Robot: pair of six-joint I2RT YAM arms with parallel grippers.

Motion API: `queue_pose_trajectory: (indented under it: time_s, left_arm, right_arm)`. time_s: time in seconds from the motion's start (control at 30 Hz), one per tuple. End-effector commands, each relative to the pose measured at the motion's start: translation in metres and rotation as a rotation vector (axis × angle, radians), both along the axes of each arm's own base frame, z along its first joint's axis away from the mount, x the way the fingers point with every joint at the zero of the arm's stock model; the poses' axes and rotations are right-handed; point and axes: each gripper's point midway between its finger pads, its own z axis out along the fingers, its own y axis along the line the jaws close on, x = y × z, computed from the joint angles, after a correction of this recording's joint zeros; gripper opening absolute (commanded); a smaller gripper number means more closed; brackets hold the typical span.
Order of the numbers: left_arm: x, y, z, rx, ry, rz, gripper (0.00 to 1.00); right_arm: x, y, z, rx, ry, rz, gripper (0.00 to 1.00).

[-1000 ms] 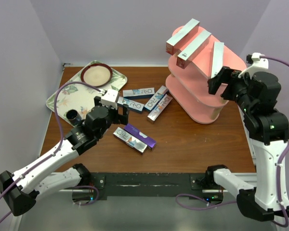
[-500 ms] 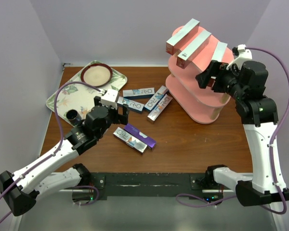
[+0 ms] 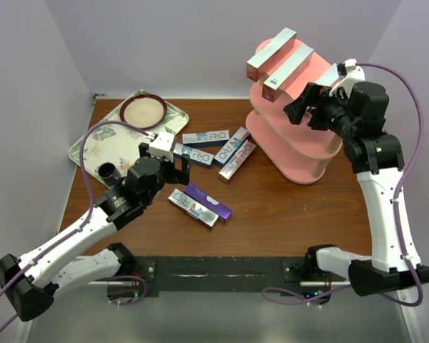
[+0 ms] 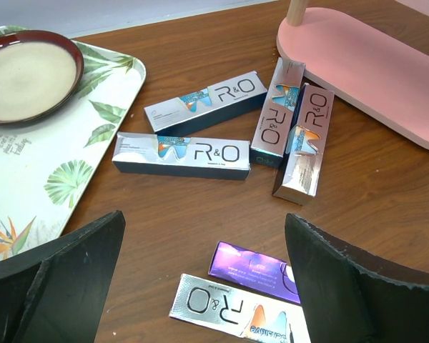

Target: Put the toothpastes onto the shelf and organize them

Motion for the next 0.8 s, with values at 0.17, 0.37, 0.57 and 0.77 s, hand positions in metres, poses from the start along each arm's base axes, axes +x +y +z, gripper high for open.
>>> queue_pose_trajectory:
  time_s: [0.17, 0.37, 0.57, 0.77]
  left_arm:
    - [0.002, 0.003, 0.007, -0.032, -0.017, 0.015, 0.99]
    - [0.002, 0.005, 0.008, -0.036, -0.018, 0.030, 0.99]
    - [0.005, 0.016, 0.011, -0.038, -0.031, 0.087, 0.99]
    - [0.006, 0.023, 0.011, -0.034, -0.036, 0.112, 0.99]
  right_arm:
    - [-0.043, 0.005, 0.015, -0.060, -0.114, 0.112, 0.98]
    - [-0.074, 0.016, -0.021, -0.077, -0.095, 0.230, 0.98]
    - [-0.091, 0.038, -0.053, -0.051, -0.071, 0.369, 0.98]
    - [-0.089, 0.081, -0.101, -0.062, 0.007, 0.450, 0.98]
